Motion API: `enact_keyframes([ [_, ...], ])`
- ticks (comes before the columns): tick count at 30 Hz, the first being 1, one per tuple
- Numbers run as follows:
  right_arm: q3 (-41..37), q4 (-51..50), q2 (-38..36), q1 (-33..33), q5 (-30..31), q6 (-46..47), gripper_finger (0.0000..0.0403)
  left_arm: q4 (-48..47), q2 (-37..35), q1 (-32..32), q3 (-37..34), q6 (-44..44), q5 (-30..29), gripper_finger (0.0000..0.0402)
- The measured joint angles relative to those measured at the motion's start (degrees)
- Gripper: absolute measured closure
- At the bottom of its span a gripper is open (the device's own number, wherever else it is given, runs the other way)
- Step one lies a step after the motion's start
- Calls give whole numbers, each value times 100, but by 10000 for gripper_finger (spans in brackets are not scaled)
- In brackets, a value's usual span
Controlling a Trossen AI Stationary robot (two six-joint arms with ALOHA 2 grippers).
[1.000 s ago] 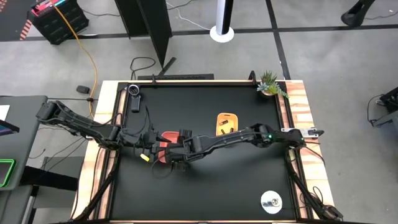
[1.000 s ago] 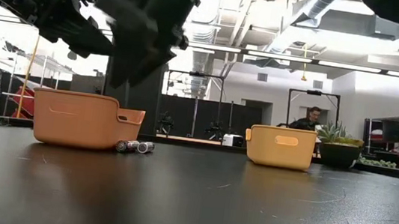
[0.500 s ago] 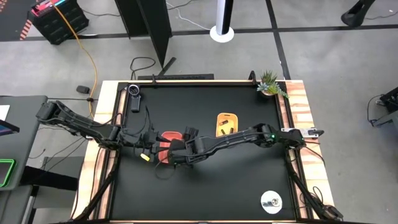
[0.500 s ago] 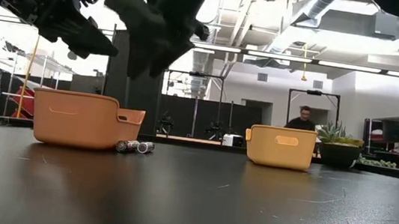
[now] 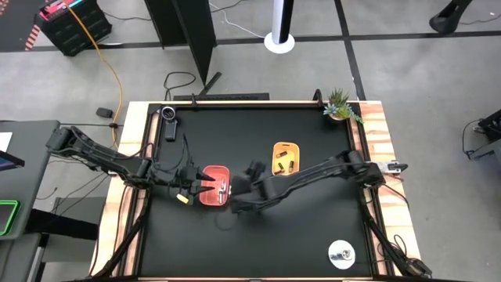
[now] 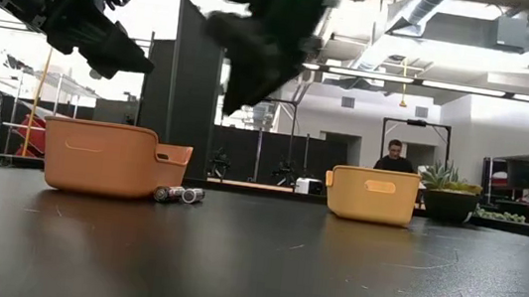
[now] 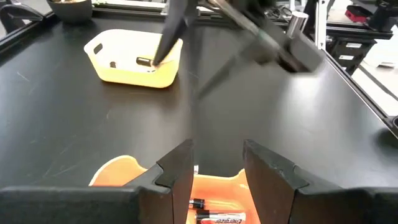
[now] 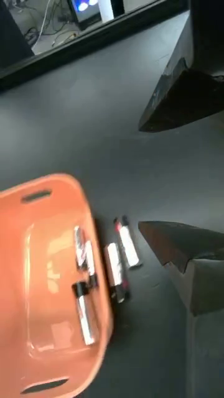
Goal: Sort batteries
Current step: Put the big silver battery into the orange bin
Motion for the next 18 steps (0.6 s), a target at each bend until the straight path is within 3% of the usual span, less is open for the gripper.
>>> enact_keyframes([
  [4,-2132,1724,-1367,20,-125,-259,143,3,0,-27,-1,0,-1,270],
  [9,-4183,4568,-2577,-178,-1362,-147,143,3,4,-27,1,-7,-1,270],
  [13,-4458,4974,-2380,-169,-1578,-346,143,1,7,-27,1,-59,-1,270],
  [18,-4065,5199,-1678,-156,-2002,-977,143,-9,7,-25,1,-61,-36,270],
])
